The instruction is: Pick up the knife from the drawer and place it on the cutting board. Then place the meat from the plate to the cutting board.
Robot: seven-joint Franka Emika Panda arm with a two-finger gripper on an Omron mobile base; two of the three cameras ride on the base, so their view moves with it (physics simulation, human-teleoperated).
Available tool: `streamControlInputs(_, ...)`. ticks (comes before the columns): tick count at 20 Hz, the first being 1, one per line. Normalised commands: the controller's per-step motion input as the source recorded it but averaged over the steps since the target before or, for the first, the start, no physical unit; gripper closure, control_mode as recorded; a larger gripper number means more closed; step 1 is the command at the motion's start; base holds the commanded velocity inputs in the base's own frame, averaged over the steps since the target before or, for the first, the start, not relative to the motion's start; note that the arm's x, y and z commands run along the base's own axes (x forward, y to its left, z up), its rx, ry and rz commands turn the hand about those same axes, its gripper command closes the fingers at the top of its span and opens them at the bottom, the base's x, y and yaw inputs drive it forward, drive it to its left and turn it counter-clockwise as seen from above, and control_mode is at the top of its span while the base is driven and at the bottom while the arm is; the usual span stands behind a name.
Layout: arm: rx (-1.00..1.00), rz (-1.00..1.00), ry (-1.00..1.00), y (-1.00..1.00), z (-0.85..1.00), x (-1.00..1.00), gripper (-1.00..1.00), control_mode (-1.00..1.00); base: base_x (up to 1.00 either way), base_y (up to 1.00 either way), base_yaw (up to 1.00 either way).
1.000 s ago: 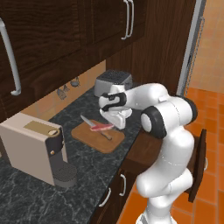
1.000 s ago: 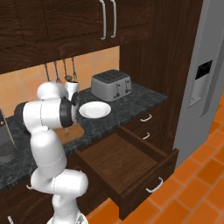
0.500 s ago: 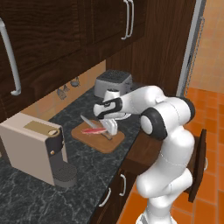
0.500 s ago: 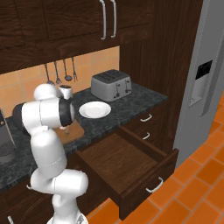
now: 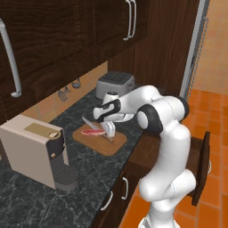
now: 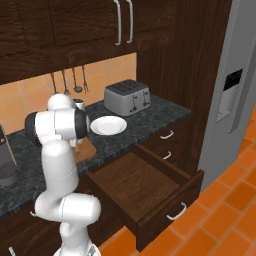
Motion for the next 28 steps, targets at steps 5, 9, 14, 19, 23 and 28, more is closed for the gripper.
streamControlInputs(5,0.0,0.0,0.0,0.0,-0.1,0.04,-1.0,-1.0,0.0,0.0,0.0)
streamControlInputs(9,0.0,-0.02,0.0,-0.32,0.18,-0.02,-1.0,-1.0,0.0,0.0,0.0)
streamControlInputs(14,0.0,-0.03,0.0,-0.62,0.14,-0.23,-1.0,-1.0,0.0,0.0,0.0)
streamControlInputs(19,0.0,-0.01,-0.03,-0.66,0.04,-0.49,-1.0,-1.0,0.0,0.0,0.0)
streamControlInputs(23,0.0,-0.06,-0.24,-0.6,0.04,-0.72,-1.0,-1.0,0.0,0.0,0.0)
streamControlInputs(28,0.0,-0.12,-0.28,-0.37,0.39,-0.8,-1.0,-1.0,0.0,0.0,0.0)
